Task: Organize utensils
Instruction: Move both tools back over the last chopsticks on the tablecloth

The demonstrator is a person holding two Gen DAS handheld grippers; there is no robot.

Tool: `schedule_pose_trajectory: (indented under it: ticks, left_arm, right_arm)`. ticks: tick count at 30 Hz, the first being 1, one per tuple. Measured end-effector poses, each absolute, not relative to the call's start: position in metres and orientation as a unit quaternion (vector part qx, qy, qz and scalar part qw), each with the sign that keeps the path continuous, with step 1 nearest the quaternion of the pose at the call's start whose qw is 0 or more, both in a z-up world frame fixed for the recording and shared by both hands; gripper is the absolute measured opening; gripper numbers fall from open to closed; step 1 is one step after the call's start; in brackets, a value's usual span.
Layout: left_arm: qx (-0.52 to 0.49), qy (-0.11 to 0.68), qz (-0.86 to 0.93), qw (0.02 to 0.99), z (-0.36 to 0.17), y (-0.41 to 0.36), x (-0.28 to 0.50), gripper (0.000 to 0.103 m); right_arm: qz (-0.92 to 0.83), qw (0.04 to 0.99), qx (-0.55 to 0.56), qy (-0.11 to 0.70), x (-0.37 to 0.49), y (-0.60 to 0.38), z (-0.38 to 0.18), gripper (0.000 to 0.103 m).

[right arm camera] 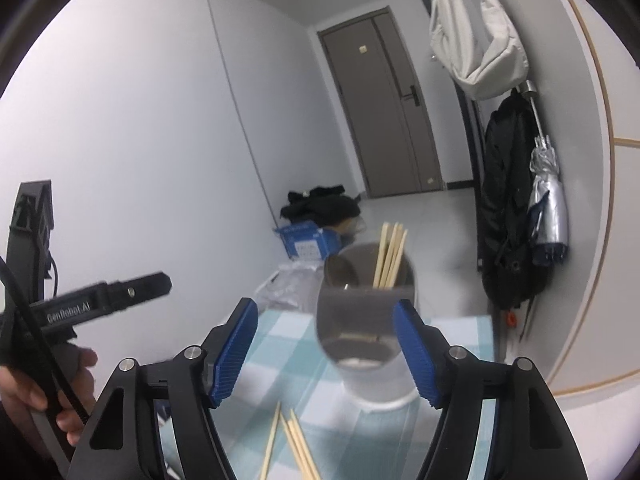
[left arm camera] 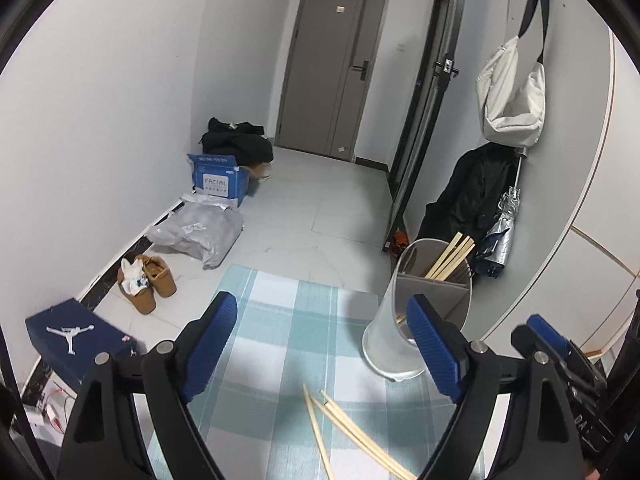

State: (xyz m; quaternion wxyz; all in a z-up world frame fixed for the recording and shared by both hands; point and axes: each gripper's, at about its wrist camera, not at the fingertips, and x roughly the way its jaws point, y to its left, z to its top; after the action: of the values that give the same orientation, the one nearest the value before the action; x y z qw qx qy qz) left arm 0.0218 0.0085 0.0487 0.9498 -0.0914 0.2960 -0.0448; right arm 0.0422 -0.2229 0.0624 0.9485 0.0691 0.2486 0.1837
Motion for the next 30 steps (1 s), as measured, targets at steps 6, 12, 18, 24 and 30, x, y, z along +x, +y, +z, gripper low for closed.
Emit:
schedule_pose_trajectory:
  ticks: [6,12,18,24,30]
  left_arm:
    - [-0.103,0.293,-0.035,0.950,0.038,0.020,0.009,0.095]
    - [-0.099,0.297,-0.029,0.949,0.020,0.026,0.002,0.100]
    - [-0.090,0.328,-0.023,0.940,-0.006,0.035,-0.004,0.100]
    - [-0.103,0.345,-0.020,0.933,-0.013,0.048,0.002,0.101]
    - [-0.116,0.375,-0.027,0.919,-0.029,0.053,0.011,0.101]
  right_arm:
    - [0.183,0.941,0.070,0.276,0.028,-0.216,0.050,0.082]
    - [0.179,0.936,0.050,0.300,0.022,-0.205,0.037,0.084]
    - [0.167,0.923,0.025,0.347,0.025,-0.193,0.010,0.086]
    - [0.160,0.905,0.001,0.394,0.036,-0.185,-0.017,0.086]
    - [0.148,0.882,-0.016,0.447,0.054,-0.178,-0.049,0.086]
